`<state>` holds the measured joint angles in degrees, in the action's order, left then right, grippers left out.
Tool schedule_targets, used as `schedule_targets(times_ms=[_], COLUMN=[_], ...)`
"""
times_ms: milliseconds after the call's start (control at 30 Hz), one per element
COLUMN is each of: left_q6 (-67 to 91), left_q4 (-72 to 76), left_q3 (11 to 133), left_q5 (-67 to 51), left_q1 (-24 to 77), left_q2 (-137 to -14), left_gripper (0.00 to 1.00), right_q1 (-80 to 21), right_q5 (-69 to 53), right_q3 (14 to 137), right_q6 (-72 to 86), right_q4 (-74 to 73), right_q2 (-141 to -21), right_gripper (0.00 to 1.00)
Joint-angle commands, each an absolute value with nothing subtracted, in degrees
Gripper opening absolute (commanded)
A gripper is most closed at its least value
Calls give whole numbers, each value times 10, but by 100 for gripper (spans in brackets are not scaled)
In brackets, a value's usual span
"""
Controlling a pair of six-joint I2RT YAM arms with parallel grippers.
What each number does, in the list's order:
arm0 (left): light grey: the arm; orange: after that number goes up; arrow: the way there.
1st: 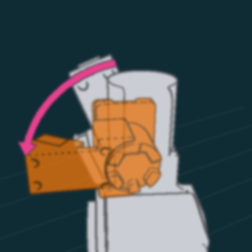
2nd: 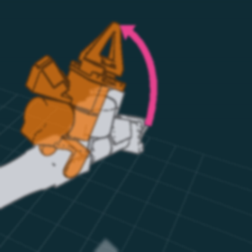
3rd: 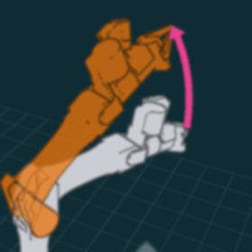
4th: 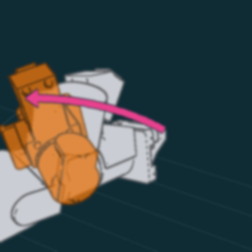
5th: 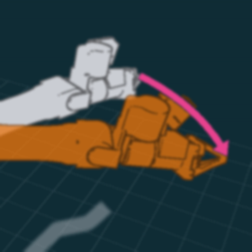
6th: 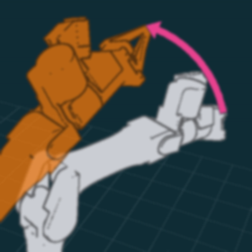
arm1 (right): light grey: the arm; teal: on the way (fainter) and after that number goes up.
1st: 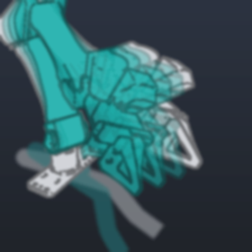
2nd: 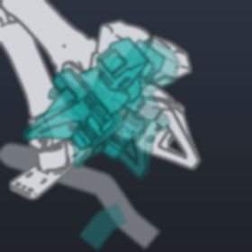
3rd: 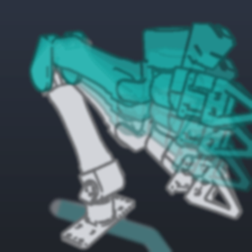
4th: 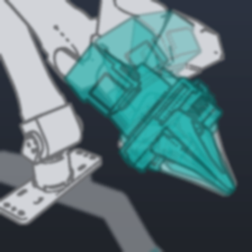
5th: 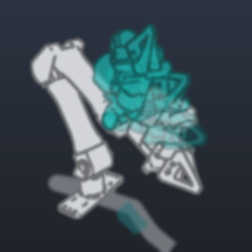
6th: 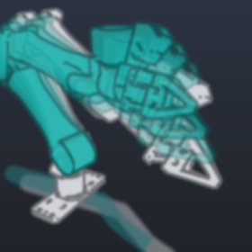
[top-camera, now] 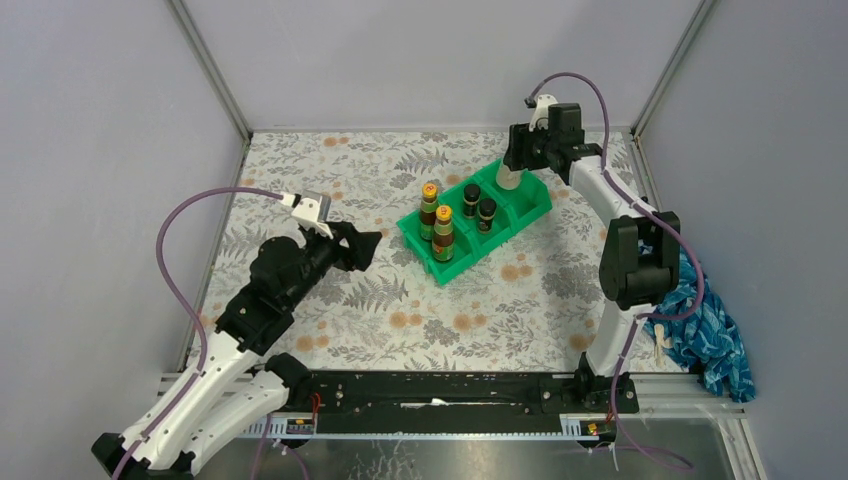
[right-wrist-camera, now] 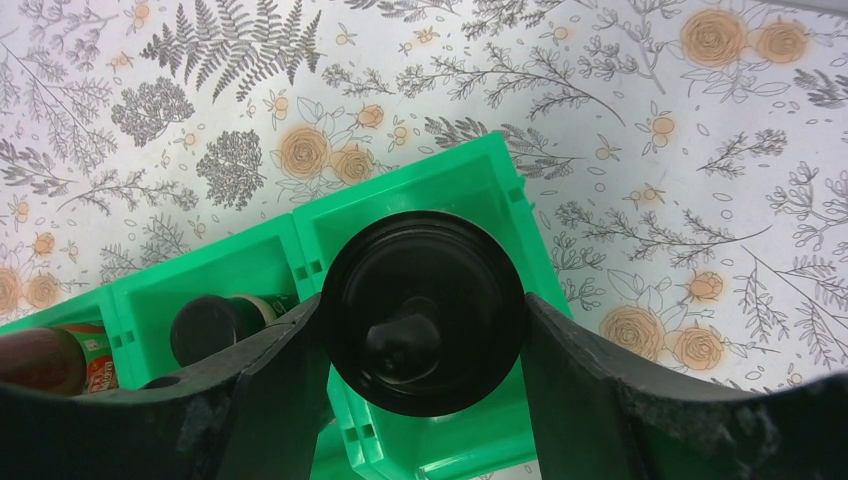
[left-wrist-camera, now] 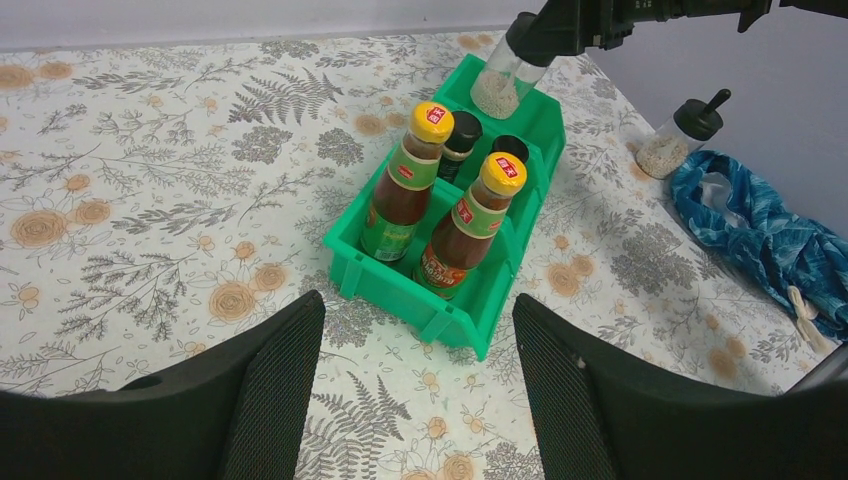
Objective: Organize the condiment bottles
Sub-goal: Place the bottle in the storage box.
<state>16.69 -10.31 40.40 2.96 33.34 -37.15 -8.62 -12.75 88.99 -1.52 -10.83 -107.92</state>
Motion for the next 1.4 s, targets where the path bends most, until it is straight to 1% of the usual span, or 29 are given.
schedule_targets(times_ms=[0, 900, 1367], left_q6=[150, 138, 129], left_q4=[-88, -79, -79], left_q3=[408, 403, 403], left_q5=[27, 3, -13], left_q1=[336, 337, 337], left_q2=[-374, -390, -399], left_gripper=[74, 74, 74], right_q1=[-84, -86, -106], right_q5=[-157, -169, -141], right_q3=[934, 972, 981], right_q6=[-26, -66, -93], right_q4=[-69, -92, -111], right_q2=[-1084, -1138, -1155], right_gripper=[0, 0, 0])
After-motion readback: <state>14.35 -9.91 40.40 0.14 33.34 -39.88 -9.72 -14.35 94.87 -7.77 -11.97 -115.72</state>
